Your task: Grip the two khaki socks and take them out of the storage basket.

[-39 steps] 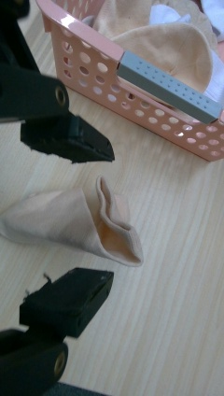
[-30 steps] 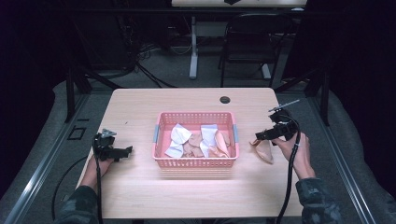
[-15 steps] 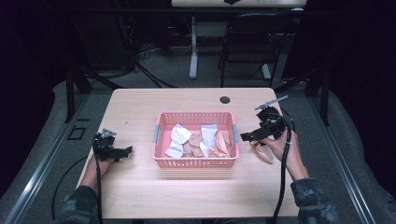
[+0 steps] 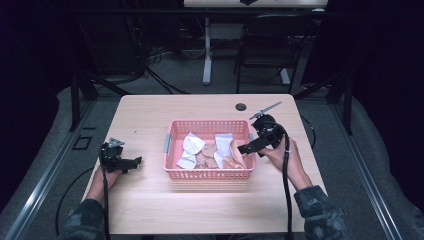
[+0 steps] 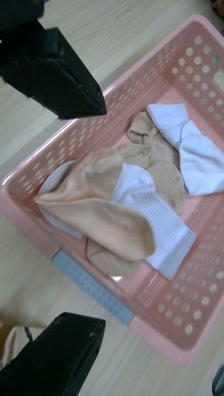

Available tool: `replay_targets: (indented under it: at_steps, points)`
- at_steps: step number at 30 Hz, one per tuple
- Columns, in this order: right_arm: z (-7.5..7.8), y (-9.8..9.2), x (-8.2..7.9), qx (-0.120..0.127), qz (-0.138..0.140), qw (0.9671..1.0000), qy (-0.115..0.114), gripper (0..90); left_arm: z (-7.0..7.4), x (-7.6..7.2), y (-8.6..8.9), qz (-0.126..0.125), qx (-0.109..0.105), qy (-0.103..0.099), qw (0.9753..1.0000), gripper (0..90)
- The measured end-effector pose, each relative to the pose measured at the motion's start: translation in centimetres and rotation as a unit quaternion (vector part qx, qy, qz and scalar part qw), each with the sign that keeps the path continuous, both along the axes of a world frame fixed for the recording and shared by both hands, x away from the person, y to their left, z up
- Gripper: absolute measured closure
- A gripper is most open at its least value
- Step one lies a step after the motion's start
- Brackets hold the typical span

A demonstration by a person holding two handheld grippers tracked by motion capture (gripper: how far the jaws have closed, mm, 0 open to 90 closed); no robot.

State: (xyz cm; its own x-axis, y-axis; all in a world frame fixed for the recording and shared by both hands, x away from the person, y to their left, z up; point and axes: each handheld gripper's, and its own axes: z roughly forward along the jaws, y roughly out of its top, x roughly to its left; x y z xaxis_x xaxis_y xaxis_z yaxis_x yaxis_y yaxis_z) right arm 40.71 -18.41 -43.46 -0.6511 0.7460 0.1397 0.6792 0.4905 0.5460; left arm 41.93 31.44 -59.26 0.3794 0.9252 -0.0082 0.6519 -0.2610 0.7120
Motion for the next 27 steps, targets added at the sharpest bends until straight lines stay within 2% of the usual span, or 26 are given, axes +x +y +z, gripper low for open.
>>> replay_targets:
  at_steps: [9,11,15,18,19,23,26,27]
  points:
    - [-2.0,3.7,0.7,-0.026,0.04,0.9985,0.028,0.6,0.0,0.0,0.0,0.0,0.0,-0.001,1.0,0.0]
    - [-2.7,4.4,0.8,-0.024,0.036,0.9985,0.035,1.9,0.0,0.0,0.0,0.0,0.0,-0.001,1.0,0.0]
    - [-3.7,5.0,1.4,-0.043,0.042,0.9969,0.05,6.6,0.0,0.0,0.0,0.0,0.0,-0.001,1.0,0.0]
    - [-4.2,5.2,1.7,-0.046,0.036,0.9968,0.054,10.1,0.0,0.0,0.0,0.0,0.0,-0.001,1.0,0.0]
    - [-4.6,5.3,1.8,-0.049,0.032,0.9964,0.062,13.3,0.0,0.0,0.0,0.0,0.0,-0.001,1.0,0.0]
    - [-5.6,5.8,2.3,-0.076,0.018,0.9944,0.071,17.3,0.0,0.0,0.0,0.0,0.0,-0.001,1.0,0.0]
    - [-5.9,6.0,2.5,-0.081,0.016,0.9938,0.074,20.7,0.0,0.0,0.0,0.0,0.0,0.0,1.0,0.0]
    - [-6.1,6.2,2.5,-0.086,0.013,0.9929,0.081,25.9,0.0,0.0,0.0,-0.001,0.0,0.0,1.0,0.0]
